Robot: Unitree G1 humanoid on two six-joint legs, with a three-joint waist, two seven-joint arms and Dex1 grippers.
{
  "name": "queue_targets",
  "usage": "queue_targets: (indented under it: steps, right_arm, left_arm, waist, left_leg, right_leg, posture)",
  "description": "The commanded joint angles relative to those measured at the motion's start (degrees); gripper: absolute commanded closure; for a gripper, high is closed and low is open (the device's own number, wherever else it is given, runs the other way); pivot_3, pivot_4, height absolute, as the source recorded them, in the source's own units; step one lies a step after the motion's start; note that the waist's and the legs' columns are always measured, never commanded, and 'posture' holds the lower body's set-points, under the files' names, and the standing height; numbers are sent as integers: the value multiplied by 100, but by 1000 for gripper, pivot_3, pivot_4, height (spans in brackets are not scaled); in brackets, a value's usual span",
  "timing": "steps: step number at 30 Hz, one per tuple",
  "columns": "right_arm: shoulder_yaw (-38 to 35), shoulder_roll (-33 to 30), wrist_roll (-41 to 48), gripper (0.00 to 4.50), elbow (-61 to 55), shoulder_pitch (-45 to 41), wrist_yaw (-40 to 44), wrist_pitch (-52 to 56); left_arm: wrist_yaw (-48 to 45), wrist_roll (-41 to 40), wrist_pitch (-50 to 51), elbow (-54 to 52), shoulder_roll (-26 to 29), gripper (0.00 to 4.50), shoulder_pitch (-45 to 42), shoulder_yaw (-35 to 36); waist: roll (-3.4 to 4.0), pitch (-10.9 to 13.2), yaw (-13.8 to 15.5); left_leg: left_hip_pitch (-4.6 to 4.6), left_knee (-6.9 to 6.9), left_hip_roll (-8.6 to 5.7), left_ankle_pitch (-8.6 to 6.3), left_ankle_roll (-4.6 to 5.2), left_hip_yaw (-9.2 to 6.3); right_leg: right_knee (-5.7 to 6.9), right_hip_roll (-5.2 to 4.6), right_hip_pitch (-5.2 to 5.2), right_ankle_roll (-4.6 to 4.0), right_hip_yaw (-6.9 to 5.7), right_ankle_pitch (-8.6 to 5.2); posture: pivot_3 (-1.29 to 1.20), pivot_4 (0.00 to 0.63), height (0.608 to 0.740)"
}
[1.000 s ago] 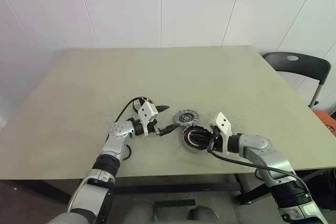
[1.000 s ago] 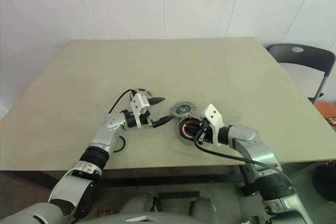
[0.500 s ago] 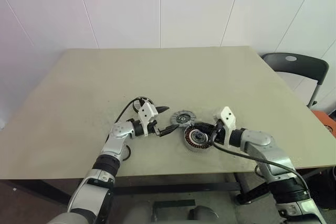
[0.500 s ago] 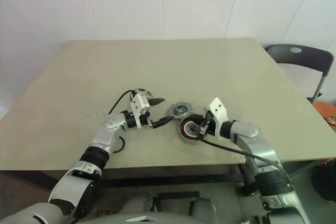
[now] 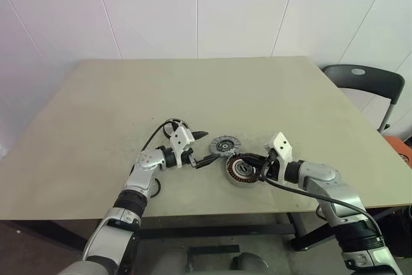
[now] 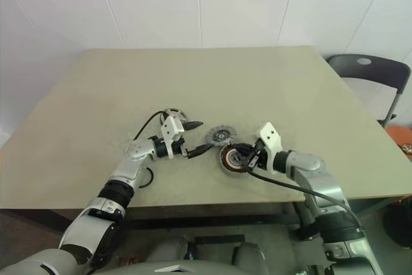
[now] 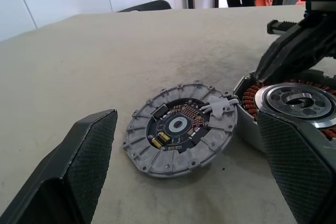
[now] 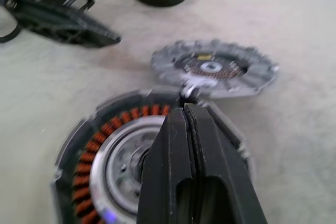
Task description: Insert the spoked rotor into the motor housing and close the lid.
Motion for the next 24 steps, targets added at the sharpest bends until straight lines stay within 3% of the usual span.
queue_targets:
  steps: [1, 17, 24]
  right_arm:
    - [124, -210, -3, 4488, -299, 82, 242, 73]
    - [250, 179, -176, 4488, -171, -75, -111, 21]
    - [-380, 539, 225, 4488, 60, -367, -421, -237]
  left_arm:
    - [21, 27, -93, -49, 11, 0, -112, 2]
    - [78, 85, -121, 39, -23, 0, -161, 11]
    - [114, -22, -50, -13, -46, 0, -153, 95]
  waist:
    - [0, 0, -4]
    - [3, 1, 5]
    - [4, 2, -7]
  left_leg:
    - [0, 0, 0, 0, 0, 0]
    - [0, 1, 2, 0, 0, 0]
    - [1, 1, 2, -2, 1, 1]
  right_leg:
    - [0, 0, 0, 0, 0, 0]
    - [-1, 1, -1, 0, 0, 0]
    - [0, 1, 0, 0, 0, 0]
  posture:
    - [0, 0, 740]
    - [0, 0, 740]
    - [0, 0, 740]
